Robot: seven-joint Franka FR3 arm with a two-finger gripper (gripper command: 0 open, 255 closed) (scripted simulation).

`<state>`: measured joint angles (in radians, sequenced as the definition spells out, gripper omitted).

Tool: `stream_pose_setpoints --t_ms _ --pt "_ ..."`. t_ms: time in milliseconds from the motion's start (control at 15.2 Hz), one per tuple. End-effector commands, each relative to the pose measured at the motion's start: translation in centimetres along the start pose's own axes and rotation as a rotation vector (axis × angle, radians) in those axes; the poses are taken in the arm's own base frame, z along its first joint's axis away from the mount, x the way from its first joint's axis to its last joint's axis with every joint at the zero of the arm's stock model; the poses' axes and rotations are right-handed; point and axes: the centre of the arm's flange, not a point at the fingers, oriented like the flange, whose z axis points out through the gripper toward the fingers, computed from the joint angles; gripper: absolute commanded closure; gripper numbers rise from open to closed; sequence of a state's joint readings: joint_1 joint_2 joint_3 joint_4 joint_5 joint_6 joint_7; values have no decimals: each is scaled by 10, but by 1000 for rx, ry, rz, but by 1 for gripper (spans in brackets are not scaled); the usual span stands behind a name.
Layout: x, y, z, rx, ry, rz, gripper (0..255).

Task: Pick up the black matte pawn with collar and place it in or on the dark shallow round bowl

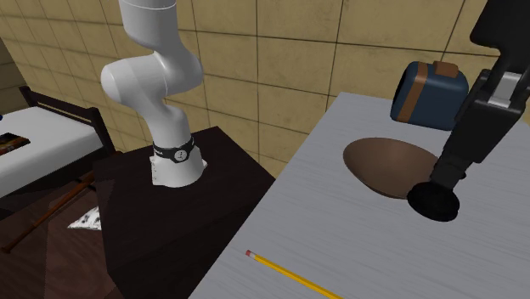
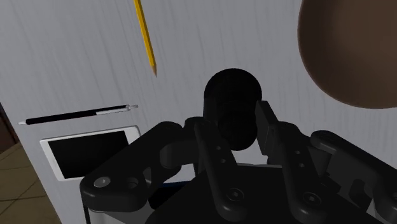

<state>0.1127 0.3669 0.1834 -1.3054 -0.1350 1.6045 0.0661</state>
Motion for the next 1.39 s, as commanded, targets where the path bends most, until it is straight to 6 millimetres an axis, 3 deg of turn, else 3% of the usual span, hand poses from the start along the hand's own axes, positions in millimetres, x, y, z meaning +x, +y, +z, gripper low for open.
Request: stream_pose_setpoints --t_ms 0,792,1320 --pt "-6 -9 -7 0 0 0 255" --pt "-74 -151 -27 0 0 0 255" --pt "-71 -154 15 0 0 0 255"
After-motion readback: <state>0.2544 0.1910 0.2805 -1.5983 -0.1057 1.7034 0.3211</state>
